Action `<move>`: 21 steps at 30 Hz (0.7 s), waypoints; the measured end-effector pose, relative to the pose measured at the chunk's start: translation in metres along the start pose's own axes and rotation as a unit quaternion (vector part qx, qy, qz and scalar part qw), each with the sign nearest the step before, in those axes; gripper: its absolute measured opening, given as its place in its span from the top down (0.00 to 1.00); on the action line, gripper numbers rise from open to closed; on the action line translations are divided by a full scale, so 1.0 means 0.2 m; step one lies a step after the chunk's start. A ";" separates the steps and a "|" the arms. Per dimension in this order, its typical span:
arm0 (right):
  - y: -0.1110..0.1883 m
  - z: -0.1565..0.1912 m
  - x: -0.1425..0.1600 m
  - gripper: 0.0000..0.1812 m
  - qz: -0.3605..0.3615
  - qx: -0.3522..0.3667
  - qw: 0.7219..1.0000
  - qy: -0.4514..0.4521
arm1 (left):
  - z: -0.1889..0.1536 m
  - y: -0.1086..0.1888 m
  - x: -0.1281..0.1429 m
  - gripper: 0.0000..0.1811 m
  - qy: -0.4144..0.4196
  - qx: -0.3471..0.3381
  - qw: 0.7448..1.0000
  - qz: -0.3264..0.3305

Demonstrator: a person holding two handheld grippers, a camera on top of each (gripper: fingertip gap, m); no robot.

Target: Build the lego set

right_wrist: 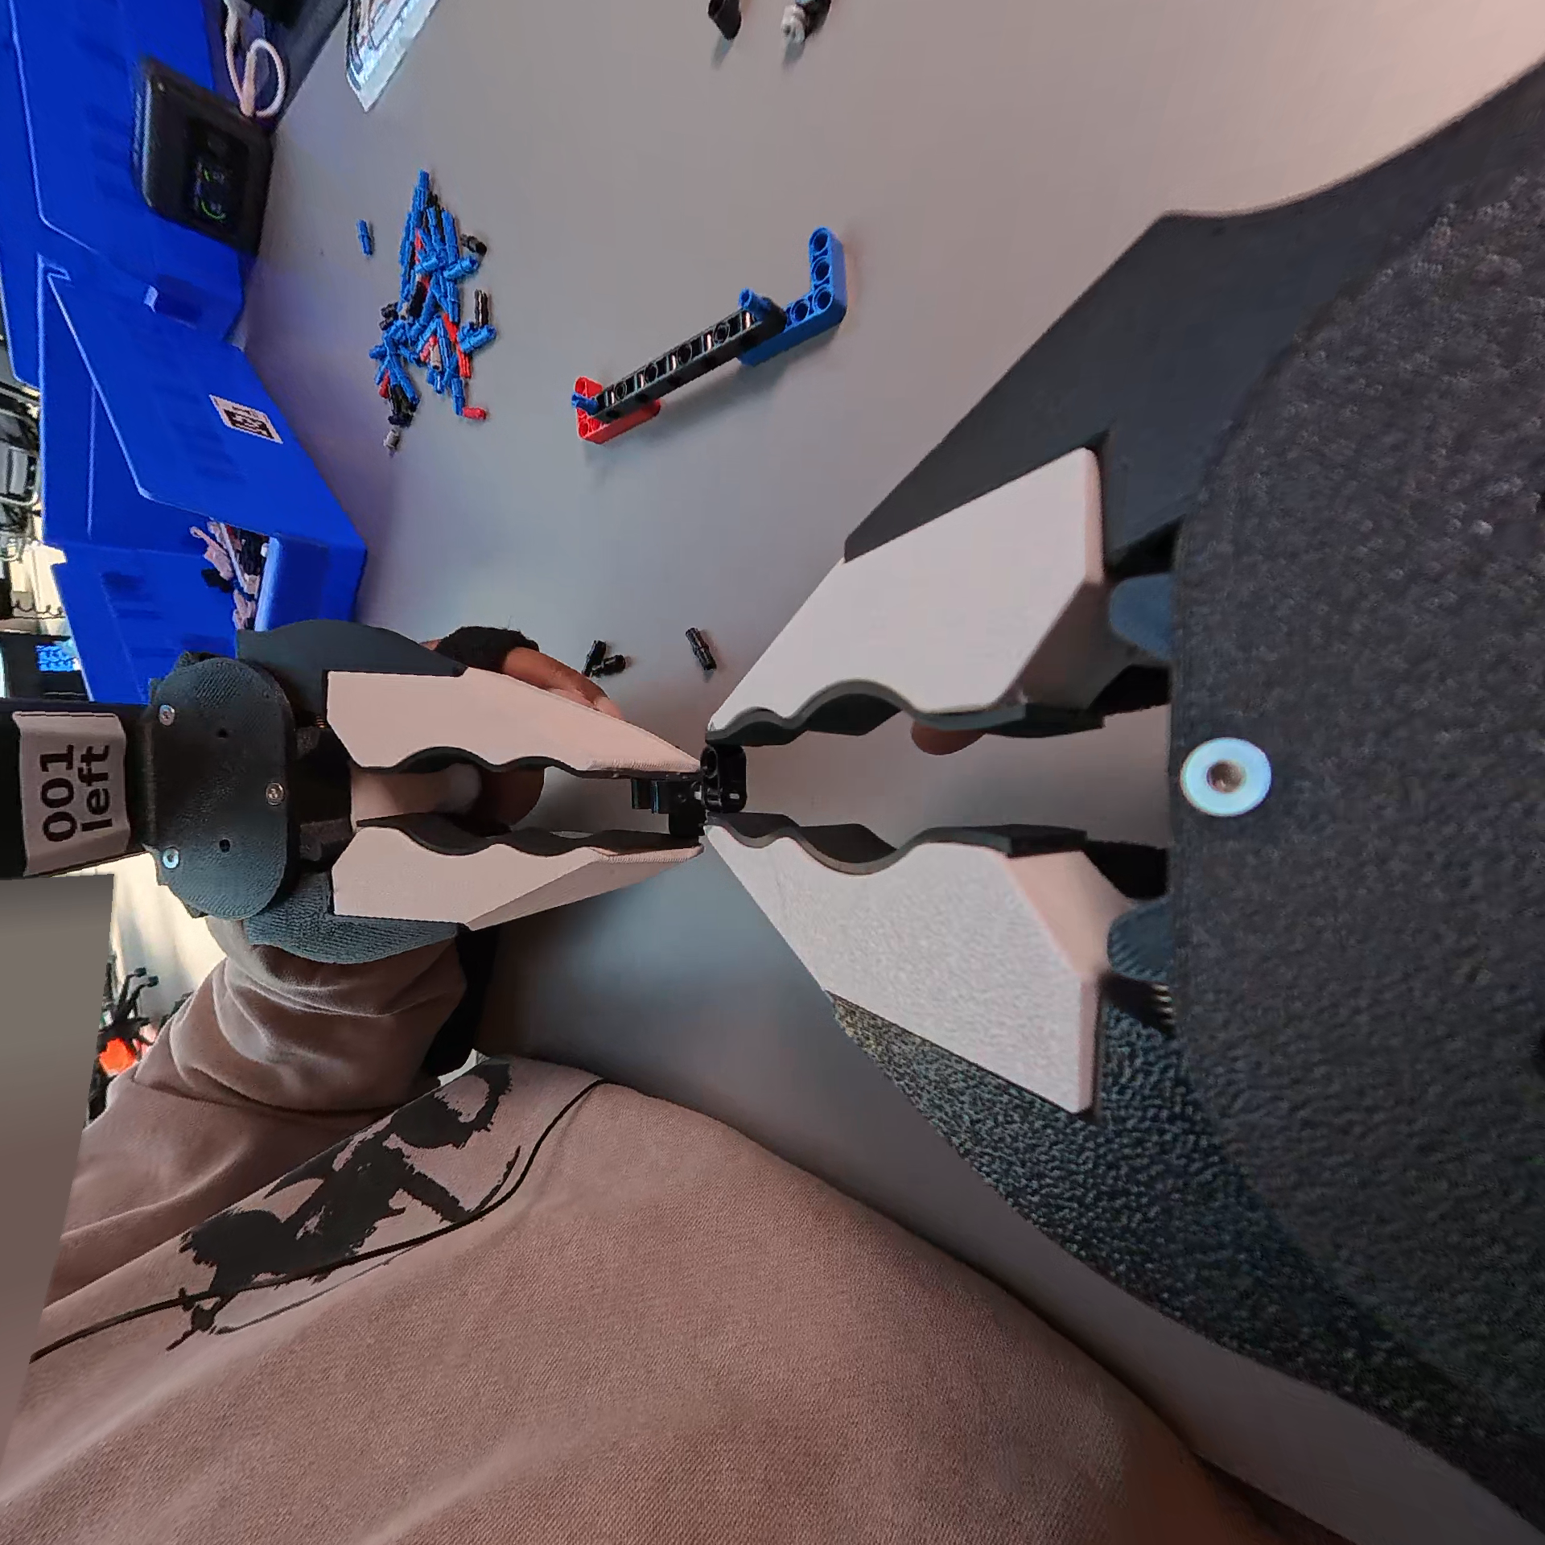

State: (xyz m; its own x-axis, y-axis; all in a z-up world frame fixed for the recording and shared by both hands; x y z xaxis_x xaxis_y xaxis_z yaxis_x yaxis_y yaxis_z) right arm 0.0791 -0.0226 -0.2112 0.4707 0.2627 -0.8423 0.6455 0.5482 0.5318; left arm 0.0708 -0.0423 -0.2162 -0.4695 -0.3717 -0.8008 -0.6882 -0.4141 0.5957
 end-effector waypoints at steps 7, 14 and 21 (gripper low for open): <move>-0.04 0.00 0.01 0.92 0.022 0.011 1.000 0.000 | 0.00 -0.01 0.02 0.92 -0.003 -0.009 1.000 0.020; -0.04 -0.02 0.00 0.92 0.033 0.034 0.999 0.003 | 0.02 0.00 0.03 0.92 -0.004 -0.013 1.000 0.005; 0.06 -0.04 -0.12 0.86 -0.022 0.049 0.999 -0.006 | 0.05 0.09 -0.08 0.92 -0.003 -0.028 0.995 -0.091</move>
State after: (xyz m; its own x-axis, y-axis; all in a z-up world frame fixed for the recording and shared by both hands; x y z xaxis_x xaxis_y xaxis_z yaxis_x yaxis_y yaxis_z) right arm 0.0696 -0.0159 -0.1856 0.4470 0.2306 -0.8643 0.7211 0.4789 0.5007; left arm 0.0608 -0.0354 -0.1938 -0.3431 -0.2813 -0.8962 -0.7308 -0.5194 0.4429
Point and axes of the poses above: each gripper's, where its closed fingertips meet, y back along the fingers, x out of its underside, z = x × y across the jaws, the point moved 1 cm from there along y, back along the fingers, and after that the axes turned 13 degrees about z, right-handed, at the moved point
